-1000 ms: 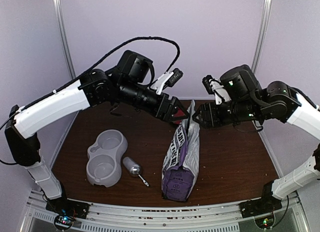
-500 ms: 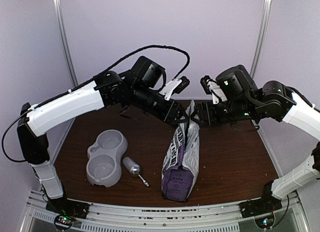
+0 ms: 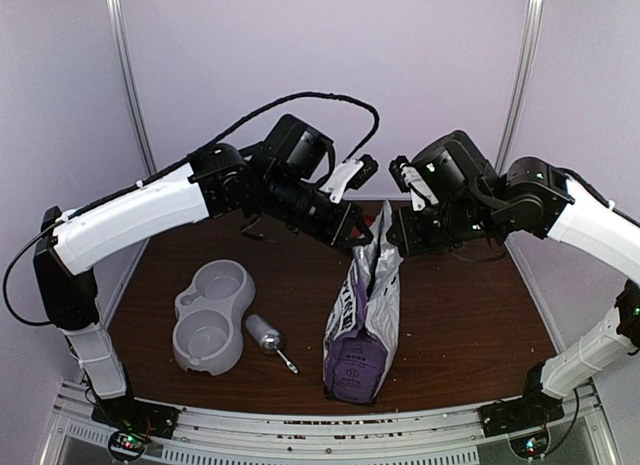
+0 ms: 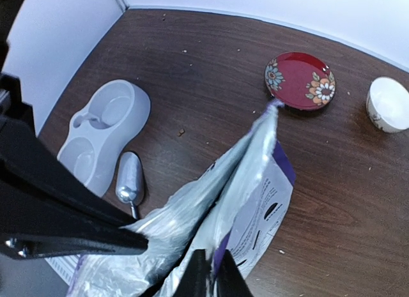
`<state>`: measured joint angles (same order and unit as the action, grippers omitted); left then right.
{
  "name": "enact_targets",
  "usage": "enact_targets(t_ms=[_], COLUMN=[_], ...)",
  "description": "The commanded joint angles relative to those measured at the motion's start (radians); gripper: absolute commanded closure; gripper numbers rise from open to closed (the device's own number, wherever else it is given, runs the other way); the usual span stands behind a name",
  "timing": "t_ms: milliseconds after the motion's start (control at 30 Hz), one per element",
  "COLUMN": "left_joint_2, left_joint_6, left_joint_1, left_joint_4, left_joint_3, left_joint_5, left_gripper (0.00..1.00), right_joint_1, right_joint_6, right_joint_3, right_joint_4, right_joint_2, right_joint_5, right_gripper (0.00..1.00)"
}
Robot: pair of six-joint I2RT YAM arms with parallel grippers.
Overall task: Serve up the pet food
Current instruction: Adjust the pet food bag at the center of the board.
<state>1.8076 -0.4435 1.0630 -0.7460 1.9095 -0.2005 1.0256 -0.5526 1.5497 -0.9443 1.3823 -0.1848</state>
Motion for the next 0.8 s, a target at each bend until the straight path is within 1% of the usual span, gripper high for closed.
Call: enact_targets(t_ms=[0, 100, 167, 333, 433, 533, 633, 767], left_joint_2=[-0.015, -0.013, -0.012, 0.007, 0.027, 0.060, 0.095, 0.100], left_joint_6=[-0.023, -0.023, -0.005, 0.061, 0.096, 0.126, 0.147, 0.164], left_joint_1=[0.003, 0.005, 0.008, 0.009, 0.009, 0.016, 0.026, 0.028], left_joint_4=[-0.003, -0.049, -0.090, -0.242, -0.321, -0.399, -0.476, -0.522], left_joint_3=[0.013, 0.037, 0.063, 0.182, 0.252, 0.321, 0.391, 0.408], left_joint_5=[0.090, 0.138, 0.166, 0.263, 0.298, 0.323, 0.387, 0.438], left_gripper=[1.00, 1.00, 1.00, 1.00, 1.00, 1.00, 1.00, 1.00], right_joint_1=[-0.005, -0.005, -0.004, -0.001, 0.002, 0.006, 0.005, 0.006], right_joint_6=[-0.003, 0.004, 0.011, 0.021, 0.022, 0.015, -0.002, -0.027], right_joint_3=[0.039, 0.076, 0.117, 0.262, 0.338, 0.391, 0.415, 0.429], right_joint_4=[-0.060, -0.099, -0.159, -0.369, -0.473, -0.534, -0.559, -0.599], right_joint_2=[0.008, 0.016, 0.029, 0.099, 0.148, 0.190, 0.211, 0.223], right_joint_5=[-0.045, -0.056, -0.074, -0.145, -0.161, -0.167, -0.186, -0.249], right_gripper=[1.00, 1.00, 1.00, 1.00, 1.00, 1.00, 1.00, 1.00])
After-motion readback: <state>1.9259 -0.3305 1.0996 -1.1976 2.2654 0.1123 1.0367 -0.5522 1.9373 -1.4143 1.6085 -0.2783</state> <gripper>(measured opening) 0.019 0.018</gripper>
